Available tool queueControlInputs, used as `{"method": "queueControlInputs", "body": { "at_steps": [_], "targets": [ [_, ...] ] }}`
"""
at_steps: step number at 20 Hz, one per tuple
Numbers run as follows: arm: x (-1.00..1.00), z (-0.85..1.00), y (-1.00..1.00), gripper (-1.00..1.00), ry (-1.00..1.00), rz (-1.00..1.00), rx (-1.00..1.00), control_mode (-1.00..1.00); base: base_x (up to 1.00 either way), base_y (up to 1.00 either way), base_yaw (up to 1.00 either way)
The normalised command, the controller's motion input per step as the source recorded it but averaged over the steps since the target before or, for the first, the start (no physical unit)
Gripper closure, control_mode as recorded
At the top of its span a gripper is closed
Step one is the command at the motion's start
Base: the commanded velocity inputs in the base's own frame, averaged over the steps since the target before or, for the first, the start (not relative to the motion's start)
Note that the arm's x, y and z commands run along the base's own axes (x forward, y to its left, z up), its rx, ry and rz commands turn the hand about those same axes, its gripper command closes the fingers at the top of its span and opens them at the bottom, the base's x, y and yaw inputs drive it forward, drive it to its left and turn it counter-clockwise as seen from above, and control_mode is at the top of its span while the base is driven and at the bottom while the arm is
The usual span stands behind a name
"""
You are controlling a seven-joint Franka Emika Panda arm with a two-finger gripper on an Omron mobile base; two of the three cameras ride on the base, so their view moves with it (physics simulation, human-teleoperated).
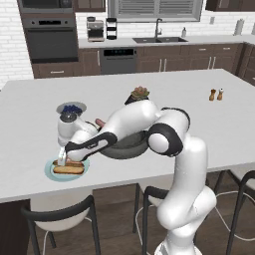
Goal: Place one bun and one sausage from the bowl on each plate.
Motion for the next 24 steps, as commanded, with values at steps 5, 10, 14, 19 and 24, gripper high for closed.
{"method": "queueControlInputs", "body": {
  "at_steps": [5, 10, 14, 19, 24],
  "targets": [
    [0.01, 0.66, -0.24, -1.00, 0.00, 0.00, 0.01, -1.00, 0.00, 0.00, 0.00],
    [0.28, 0.40, -0.63, -1.00, 0.03, -0.11, 0.03, -1.00, 0.00, 0.00, 0.00],
    [0.43, 0.18, -0.85, -1.00, 0.06, -0.19, 0.05, -1.00, 0.00, 0.00, 0.00],
    [0.56, 0.05, -0.81, -1.00, 0.03, -0.15, 0.05, -1.00, 0.00, 0.00, 0.00],
    [0.70, 0.00, -0.78, -1.00, 0.03, -0.14, 0.07, -1.00, 0.00, 0.00, 0.00]
  ]
}}
